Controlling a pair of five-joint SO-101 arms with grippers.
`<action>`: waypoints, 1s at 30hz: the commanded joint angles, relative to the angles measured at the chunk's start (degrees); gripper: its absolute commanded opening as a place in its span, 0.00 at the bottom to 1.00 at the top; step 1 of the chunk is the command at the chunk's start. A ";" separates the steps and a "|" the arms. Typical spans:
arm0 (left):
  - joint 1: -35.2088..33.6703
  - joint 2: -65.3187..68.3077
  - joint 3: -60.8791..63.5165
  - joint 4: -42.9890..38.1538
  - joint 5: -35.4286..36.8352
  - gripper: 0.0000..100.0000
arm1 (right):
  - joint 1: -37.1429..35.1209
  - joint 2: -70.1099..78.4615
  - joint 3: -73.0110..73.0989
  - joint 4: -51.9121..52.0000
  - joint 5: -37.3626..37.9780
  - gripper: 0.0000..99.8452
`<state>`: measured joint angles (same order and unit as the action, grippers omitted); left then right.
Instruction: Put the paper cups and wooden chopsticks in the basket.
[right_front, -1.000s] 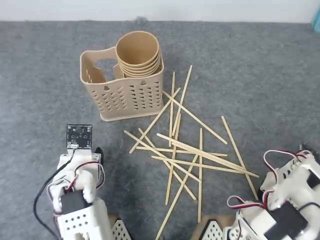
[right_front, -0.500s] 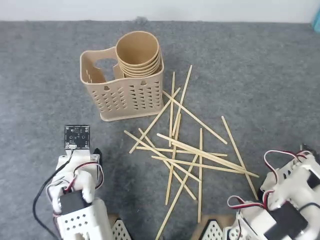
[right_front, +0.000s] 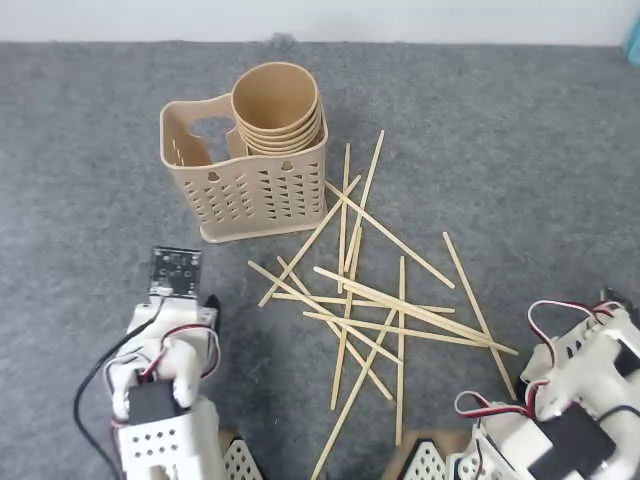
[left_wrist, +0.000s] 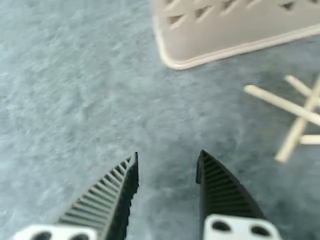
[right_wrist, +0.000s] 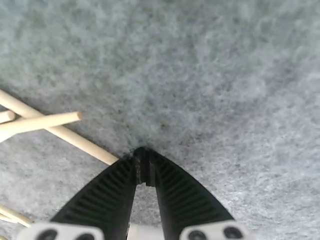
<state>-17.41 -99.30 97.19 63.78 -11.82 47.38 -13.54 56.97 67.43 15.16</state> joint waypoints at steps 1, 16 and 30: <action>6.07 -0.88 -2.86 0.09 3.60 0.18 | 1.63 -0.66 1.05 0.04 1.14 0.01; 15.21 0.97 -15.60 5.71 12.66 0.29 | 1.71 -0.66 1.14 0.31 6.07 0.01; 21.19 55.03 -34.95 -5.27 25.67 0.29 | 1.71 -0.66 1.14 0.31 6.24 0.01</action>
<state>0.70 -59.21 66.68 63.25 8.75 47.82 -13.54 56.97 67.43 20.35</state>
